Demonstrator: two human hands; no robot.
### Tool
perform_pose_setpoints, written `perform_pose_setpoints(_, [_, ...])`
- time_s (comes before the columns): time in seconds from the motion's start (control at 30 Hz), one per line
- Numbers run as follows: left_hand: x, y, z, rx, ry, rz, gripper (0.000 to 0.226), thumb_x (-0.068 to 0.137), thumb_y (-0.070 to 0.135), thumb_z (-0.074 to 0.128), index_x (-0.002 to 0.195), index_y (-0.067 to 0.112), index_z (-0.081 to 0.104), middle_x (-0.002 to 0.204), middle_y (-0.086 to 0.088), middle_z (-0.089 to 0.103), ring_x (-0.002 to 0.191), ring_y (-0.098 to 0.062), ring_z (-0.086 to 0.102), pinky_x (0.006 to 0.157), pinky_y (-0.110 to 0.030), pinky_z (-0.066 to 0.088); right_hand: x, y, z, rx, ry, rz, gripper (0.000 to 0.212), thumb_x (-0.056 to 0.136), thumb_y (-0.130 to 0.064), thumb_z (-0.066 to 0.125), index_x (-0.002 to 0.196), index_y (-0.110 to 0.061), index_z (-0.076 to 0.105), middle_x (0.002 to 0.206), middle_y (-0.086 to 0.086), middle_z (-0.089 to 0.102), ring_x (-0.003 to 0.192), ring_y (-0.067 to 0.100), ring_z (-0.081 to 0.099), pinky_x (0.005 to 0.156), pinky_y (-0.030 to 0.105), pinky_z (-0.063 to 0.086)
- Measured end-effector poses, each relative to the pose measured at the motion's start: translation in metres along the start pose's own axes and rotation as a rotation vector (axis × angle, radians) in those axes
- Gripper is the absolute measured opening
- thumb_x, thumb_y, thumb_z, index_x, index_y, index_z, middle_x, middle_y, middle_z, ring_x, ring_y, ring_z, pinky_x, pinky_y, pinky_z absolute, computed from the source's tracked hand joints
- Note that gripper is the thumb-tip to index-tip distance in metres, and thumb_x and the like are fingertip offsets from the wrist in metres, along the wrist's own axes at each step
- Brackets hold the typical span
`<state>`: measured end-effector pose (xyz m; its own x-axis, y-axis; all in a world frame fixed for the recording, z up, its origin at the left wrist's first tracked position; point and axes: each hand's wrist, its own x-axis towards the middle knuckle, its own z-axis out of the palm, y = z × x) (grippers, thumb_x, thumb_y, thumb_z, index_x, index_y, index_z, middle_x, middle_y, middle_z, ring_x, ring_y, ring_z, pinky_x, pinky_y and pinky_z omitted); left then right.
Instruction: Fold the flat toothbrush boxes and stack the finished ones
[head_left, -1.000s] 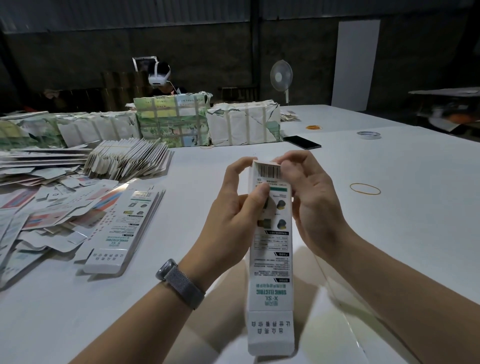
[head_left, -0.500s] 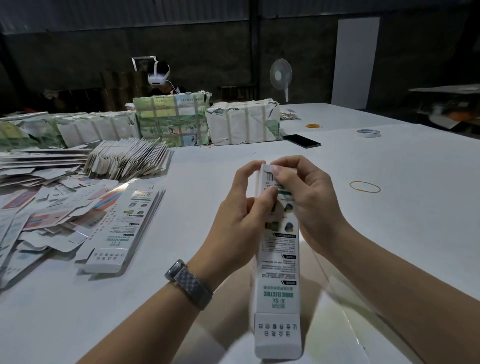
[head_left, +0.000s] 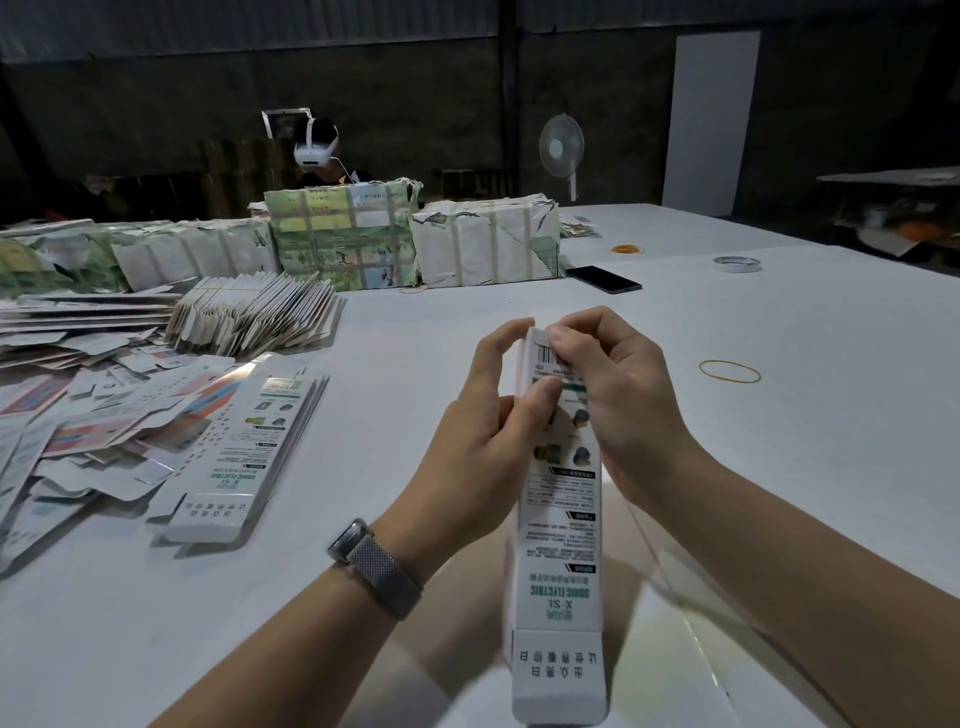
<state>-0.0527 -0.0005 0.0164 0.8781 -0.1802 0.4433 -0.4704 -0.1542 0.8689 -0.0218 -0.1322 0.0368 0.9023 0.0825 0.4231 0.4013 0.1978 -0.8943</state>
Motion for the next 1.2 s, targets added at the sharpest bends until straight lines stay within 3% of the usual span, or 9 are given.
perform_pose_setpoints(0.17, [0.0005,0.0003,-0.0002,0.006,-0.015,0.012,0.046,0.082,0.063,0.050,0.124,0.071,0.034,0.098,-0.005,0.077,0.087,-0.026,0.075,0.078,-0.055,0.062,0.0026,-0.0011,-0.0006,-0.016,0.027,-0.005,0.018,0.099,-0.017,0.057,0.081,-0.018,0.061,0.081,0.008,0.059,0.068,0.015,0.060,0.061,0.029,0.054])
perform_pose_setpoints(0.3, [0.0018,-0.0018,-0.0006,-0.011,-0.021,0.020,0.050,0.086,0.057,0.053,0.132,0.059,0.035,0.094,-0.006,0.077,0.084,-0.026,0.076,0.074,-0.049,0.063,0.0033,-0.0025,-0.0023,-0.053,0.019,-0.038,0.017,0.099,-0.015,0.057,0.082,-0.015,0.059,0.079,0.007,0.059,0.072,0.020,0.059,0.067,0.035,0.053])
perform_pose_setpoints(0.43, [0.0027,-0.0032,-0.0027,-0.028,-0.019,0.020,0.044,0.092,0.048,0.054,0.132,0.056,0.037,0.088,-0.009,0.076,0.079,-0.025,0.075,0.068,-0.043,0.062,0.0016,-0.0038,-0.0028,-0.079,-0.014,-0.100,0.017,0.098,-0.009,0.057,0.082,-0.014,0.061,0.074,-0.003,0.061,0.069,0.015,0.060,0.064,0.030,0.053])
perform_pose_setpoints(0.53, [0.0026,-0.0033,-0.0037,-0.008,-0.022,0.020,0.044,0.089,0.053,0.052,0.130,0.058,0.038,0.083,-0.011,0.075,0.077,-0.026,0.075,0.068,-0.047,0.063,0.0010,-0.0048,-0.0034,-0.038,-0.036,-0.106,0.015,0.096,-0.008,0.060,0.083,-0.014,0.063,0.076,-0.001,0.063,0.069,0.015,0.062,0.064,0.029,0.055])
perform_pose_setpoints(0.67, [0.0026,-0.0037,-0.0036,0.007,-0.022,0.014,0.039,0.094,0.044,0.051,0.128,0.057,0.038,0.083,-0.009,0.075,0.076,-0.024,0.075,0.066,-0.041,0.061,0.0021,-0.0044,-0.0054,-0.055,-0.023,-0.115,0.014,0.094,-0.004,0.062,0.083,-0.012,0.066,0.074,-0.002,0.064,0.069,0.014,0.064,0.063,0.028,0.055])
perform_pose_setpoints(1.03, [0.0022,-0.0012,-0.0035,-0.032,-0.029,0.003,0.056,0.086,0.055,0.055,0.137,0.061,0.034,0.091,-0.013,0.077,0.081,-0.031,0.076,0.075,-0.057,0.062,0.0026,-0.0035,-0.0021,-0.020,0.007,-0.113,0.011,0.088,-0.020,0.065,0.078,-0.023,0.068,0.076,-0.002,0.065,0.072,0.015,0.062,0.066,0.029,0.054])
perform_pose_setpoints(1.2, [0.0027,-0.0020,-0.0029,-0.064,-0.035,0.007,0.056,0.087,0.055,0.054,0.139,0.060,0.034,0.099,-0.013,0.077,0.087,-0.033,0.075,0.079,-0.062,0.059,0.0034,-0.0033,-0.0010,-0.036,0.020,-0.090,0.023,0.097,-0.012,0.059,0.079,-0.023,0.065,0.077,-0.001,0.063,0.072,0.016,0.061,0.066,0.032,0.055])
